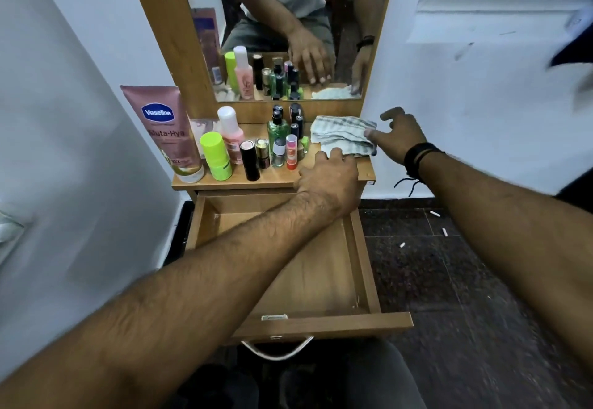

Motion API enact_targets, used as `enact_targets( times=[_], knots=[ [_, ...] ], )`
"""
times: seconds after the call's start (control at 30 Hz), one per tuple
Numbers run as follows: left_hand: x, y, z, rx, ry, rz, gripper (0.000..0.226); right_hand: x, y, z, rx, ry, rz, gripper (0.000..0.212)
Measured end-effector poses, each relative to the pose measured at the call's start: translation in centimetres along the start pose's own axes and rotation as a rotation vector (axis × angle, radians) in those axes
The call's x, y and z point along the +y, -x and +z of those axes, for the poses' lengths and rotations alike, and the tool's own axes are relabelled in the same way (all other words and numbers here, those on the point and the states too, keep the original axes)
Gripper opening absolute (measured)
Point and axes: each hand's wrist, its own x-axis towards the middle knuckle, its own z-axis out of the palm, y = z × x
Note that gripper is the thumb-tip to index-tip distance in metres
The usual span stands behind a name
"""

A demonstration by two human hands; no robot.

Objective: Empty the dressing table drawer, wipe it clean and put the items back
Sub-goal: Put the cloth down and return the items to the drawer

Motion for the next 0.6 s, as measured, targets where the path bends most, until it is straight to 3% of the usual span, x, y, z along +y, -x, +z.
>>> enact_targets(
  times=[0.1,0.23,0.6],
  knots=[
    [0.5,-1.1,0.3,-0.064,-0.008,-0.048,0.056,0.9,1.0,0.8,0.025,-0.006,-0.109,0.041],
    [0.7,-2.2,0.1,-0.103,0.012,-0.098,0.061,0.6,1.4,1.9,-0.036,0.026,-0.184,0.039],
    [-0.3,-1.3,0.2,-0.089,-0.008,-0.082,0.064,-2.1,1.3,3.7,0.032,0.232,-0.283,0.032]
  ],
)
